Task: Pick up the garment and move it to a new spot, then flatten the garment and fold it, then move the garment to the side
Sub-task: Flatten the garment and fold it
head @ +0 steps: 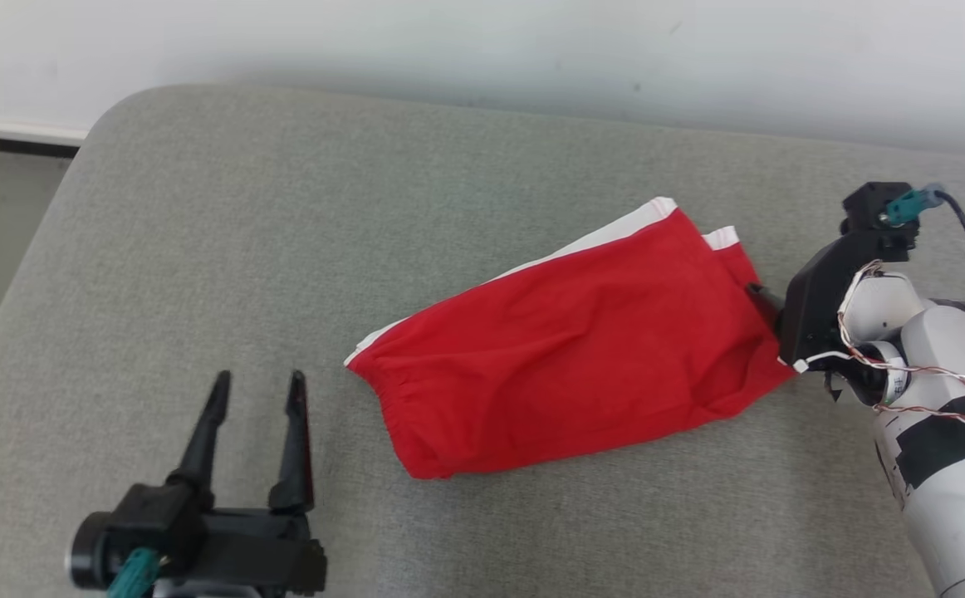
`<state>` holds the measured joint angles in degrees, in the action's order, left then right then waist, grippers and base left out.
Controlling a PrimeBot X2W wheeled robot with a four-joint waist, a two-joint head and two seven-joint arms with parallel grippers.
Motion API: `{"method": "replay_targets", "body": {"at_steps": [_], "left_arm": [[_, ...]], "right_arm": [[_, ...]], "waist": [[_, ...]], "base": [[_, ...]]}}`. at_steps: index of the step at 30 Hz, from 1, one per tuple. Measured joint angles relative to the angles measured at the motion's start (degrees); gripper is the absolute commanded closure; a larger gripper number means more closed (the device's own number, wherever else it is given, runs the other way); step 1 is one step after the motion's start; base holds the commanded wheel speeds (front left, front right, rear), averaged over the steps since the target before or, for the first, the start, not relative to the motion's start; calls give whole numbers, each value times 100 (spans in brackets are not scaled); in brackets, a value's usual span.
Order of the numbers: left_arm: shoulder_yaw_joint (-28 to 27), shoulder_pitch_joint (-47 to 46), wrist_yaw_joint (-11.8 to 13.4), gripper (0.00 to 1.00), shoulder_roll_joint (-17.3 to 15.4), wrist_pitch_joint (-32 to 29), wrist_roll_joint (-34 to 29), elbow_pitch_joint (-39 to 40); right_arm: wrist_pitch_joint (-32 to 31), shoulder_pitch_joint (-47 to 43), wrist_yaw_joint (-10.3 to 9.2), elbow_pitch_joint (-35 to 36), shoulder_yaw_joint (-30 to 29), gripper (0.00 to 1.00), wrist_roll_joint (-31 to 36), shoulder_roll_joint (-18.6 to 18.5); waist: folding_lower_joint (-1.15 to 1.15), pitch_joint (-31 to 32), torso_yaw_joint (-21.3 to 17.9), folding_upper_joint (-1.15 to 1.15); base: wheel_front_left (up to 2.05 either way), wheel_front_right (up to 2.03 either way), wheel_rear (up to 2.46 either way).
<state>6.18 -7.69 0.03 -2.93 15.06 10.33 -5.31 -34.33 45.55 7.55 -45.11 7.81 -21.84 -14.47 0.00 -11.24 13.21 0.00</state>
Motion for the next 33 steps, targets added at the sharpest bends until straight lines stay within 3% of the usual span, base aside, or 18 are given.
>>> {"method": "replay_targets", "body": {"at_steps": [15,21,22,23,24,33], "left_arm": [[-104,567,194,0,2,0,148,619],[-115,586,196,0,2,0,180,649],[-116,586,196,0,2,0,180,659],[-116,586,196,0,2,0,180,659],[-110,587,189,0,3,0,179,675],[-98,716,111,0,3,0,159,643]], "right_arm": [[495,252,0,-821,-856,0,804,137],[536,292,-21,-947,-673,0,923,315],[536,290,-21,-956,-641,54,924,341],[536,290,-21,-956,-641,73,924,341],[608,251,-16,-975,-545,100,926,370],[988,-53,3,-878,-576,100,922,241]], "waist": [[0,-365,406,0],[0,-404,438,0],[0,-395,426,-1],[0,-395,426,-1],[0,-357,377,-1],[0,-136,220,0]], "base": [[0,0,0],[0,0,0],[0,0,0],[0,0,0],[0,0,0],[0,0,0]]}}
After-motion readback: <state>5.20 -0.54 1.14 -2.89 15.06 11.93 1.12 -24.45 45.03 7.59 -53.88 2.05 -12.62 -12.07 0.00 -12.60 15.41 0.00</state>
